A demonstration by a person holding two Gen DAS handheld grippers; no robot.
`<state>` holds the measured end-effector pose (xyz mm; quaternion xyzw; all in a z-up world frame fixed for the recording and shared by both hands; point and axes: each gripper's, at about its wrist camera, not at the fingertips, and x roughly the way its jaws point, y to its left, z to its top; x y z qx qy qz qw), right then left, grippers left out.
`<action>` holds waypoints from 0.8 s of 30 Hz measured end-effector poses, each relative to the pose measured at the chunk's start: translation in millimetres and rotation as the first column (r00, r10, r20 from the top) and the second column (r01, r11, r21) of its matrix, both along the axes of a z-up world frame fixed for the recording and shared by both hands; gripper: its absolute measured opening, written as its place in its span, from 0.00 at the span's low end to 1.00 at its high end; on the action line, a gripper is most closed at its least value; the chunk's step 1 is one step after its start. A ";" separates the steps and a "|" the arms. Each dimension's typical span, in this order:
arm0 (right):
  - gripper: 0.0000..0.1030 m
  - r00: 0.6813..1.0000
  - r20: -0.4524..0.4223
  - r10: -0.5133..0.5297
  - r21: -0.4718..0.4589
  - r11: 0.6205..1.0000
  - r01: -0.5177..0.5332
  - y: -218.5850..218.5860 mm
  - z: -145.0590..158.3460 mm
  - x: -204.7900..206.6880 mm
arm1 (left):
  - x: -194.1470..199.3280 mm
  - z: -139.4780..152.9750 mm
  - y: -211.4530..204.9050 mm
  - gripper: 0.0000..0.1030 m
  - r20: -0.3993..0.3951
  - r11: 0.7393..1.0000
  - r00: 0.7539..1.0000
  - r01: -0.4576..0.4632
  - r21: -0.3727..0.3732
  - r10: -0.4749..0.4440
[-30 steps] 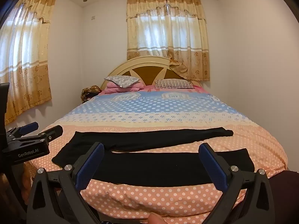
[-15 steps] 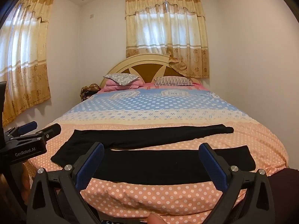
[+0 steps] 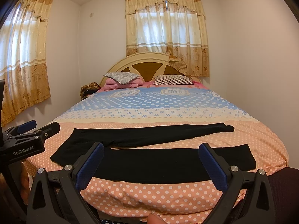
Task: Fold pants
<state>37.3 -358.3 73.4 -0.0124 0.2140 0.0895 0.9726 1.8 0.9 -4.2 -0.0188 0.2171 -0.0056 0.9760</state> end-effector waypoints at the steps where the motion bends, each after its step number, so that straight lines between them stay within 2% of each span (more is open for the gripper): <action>1: 0.99 1.000 -0.002 0.000 0.000 1.000 0.000 -0.2 -1.1 0.2 | 0.0 -0.3 -0.1 1.00 0.000 1.000 1.000 0.000 0.000 0.000; 24: 0.99 1.000 -0.008 0.001 -0.003 1.000 -0.001 -0.2 -7.8 2.2 | 1.3 -3.4 -2.1 1.00 -0.004 1.000 1.000 -0.002 -0.002 0.002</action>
